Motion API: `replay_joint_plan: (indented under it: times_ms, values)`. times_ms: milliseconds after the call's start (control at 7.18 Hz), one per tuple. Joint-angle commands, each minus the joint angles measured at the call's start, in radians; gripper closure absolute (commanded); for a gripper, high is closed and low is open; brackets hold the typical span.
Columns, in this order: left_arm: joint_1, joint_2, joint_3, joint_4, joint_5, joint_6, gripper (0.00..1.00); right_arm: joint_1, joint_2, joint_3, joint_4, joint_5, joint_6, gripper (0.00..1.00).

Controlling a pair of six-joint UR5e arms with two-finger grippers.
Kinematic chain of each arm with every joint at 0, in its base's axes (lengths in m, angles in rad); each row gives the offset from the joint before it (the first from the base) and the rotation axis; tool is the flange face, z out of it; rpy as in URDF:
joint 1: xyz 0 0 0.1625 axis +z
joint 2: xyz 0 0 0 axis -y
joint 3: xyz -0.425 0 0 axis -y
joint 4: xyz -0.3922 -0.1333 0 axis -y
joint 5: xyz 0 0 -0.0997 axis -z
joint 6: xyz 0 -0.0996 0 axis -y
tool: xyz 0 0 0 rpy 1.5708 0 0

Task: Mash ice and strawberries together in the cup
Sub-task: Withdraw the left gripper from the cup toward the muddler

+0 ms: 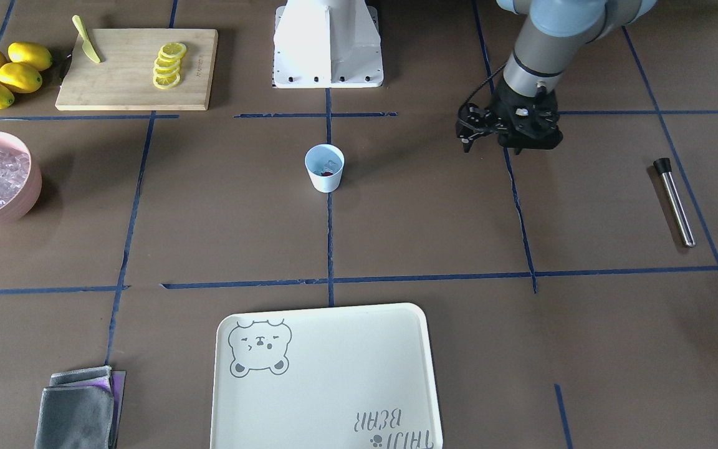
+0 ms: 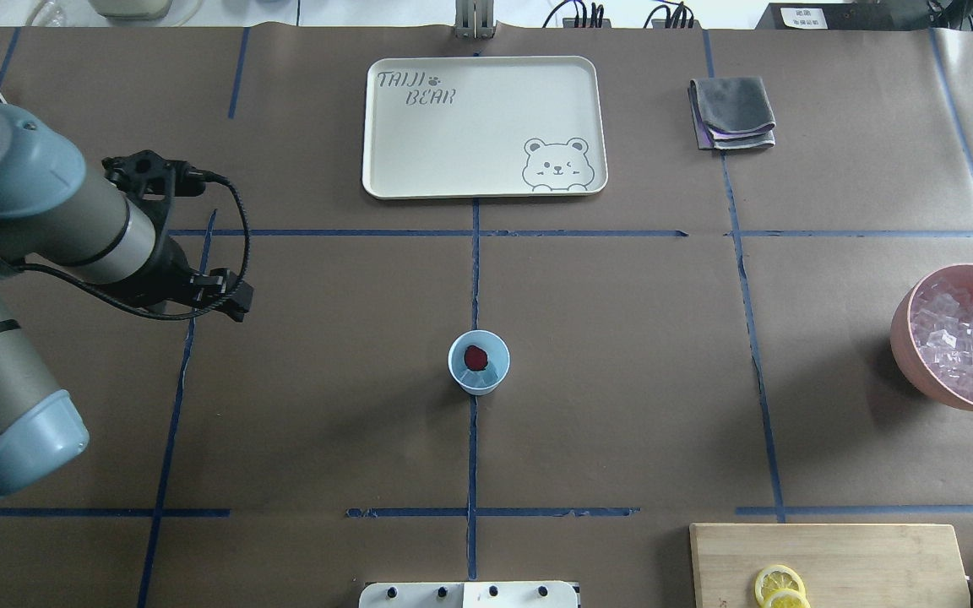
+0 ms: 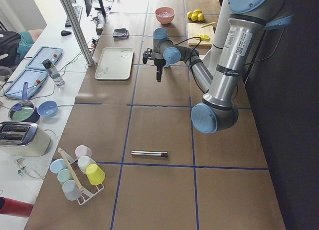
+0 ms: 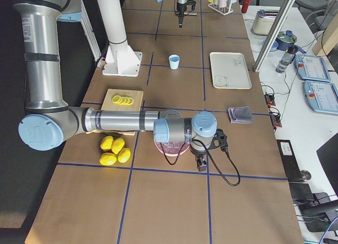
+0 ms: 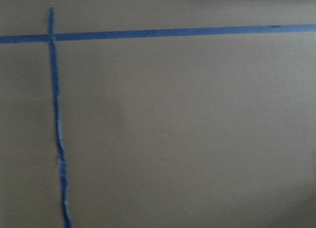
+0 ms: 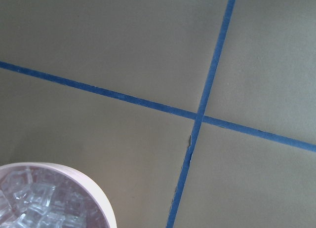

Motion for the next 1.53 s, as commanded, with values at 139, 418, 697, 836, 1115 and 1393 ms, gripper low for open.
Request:
replay_joint_plan:
  times_ms: [139,418,697,836,1115,1393]
  values:
    - [-0.235,0.192,0.035,-0.004,-0.087,0.347,0.00,0.036,0.001,-0.001,0.048,0.001,0.106,0.01]
    - [-0.308,0.234,0.105,-0.028,-0.088,0.406,0.00,0.036,-0.002,-0.001,0.059,-0.001,0.150,0.01]
    - [-0.357,0.283,0.257,-0.232,-0.147,0.460,0.00,0.036,-0.002,-0.001,0.059,-0.001,0.150,0.01]
    - [-0.371,0.283,0.362,-0.357,-0.150,0.456,0.00,0.036,-0.002,-0.001,0.058,-0.001,0.150,0.01]
    - [-0.391,0.283,0.429,-0.405,-0.150,0.453,0.00,0.036,-0.002,-0.003,0.058,0.001,0.150,0.01]
    - [-0.402,0.277,0.487,-0.447,-0.149,0.453,0.00,0.036,-0.002,-0.003,0.058,0.001,0.150,0.01]
